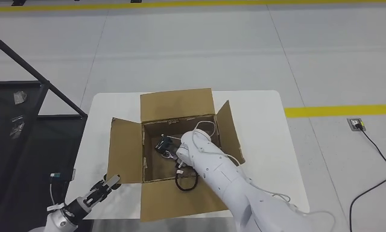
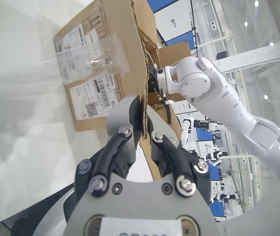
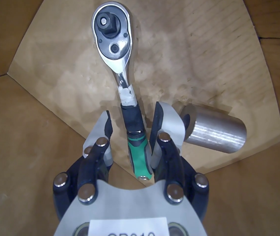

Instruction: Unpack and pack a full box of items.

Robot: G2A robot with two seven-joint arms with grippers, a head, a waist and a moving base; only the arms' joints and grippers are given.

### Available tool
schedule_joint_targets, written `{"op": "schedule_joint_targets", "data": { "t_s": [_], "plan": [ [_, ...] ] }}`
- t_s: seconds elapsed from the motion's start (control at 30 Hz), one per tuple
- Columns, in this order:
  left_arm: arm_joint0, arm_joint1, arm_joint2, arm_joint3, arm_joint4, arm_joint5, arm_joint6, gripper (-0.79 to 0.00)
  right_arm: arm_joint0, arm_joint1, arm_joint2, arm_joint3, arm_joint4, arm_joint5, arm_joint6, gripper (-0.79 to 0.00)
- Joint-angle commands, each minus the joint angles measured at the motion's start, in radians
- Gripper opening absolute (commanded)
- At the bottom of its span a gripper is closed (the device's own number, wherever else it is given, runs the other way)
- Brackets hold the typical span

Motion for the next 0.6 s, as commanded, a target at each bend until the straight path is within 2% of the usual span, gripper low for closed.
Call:
{"op": "schedule_joint_targets", "data": {
  "t_s": [0.0, 0.23, 0.43, 0.47, 0.57],
  "plan": [
    [-0.001, 0.001, 0.001, 0.0, 0.001, -0.002, 0.002, -0.785, -0.001, 0.0, 0.002, 0.0, -0.002, -0.001, 0.002, -0.409],
    [-0.004, 0.006, 0.008, -0.002, 0.003, -0.01, -0.012, -0.785, -0.007, -0.002, 0.007, 0.0, -0.016, -0.004, 0.004, -0.502],
    [-0.006, 0.01, 0.015, -0.001, 0.012, -0.012, -0.011, -0.785, -0.008, -0.005, 0.01, 0.0, -0.028, 0.001, 0.008, -0.693],
    [-0.007, 0.01, 0.016, 0.0, 0.012, -0.012, -0.01, -0.785, -0.008, -0.005, 0.011, 0.0, -0.03, 0.0, 0.008, -0.77],
    [-0.007, 0.012, 0.017, 0.0, 0.017, -0.011, -0.008, -0.785, -0.003, -0.004, 0.018, 0.003, -0.025, -0.014, -0.01, -0.785]
  ]
}}
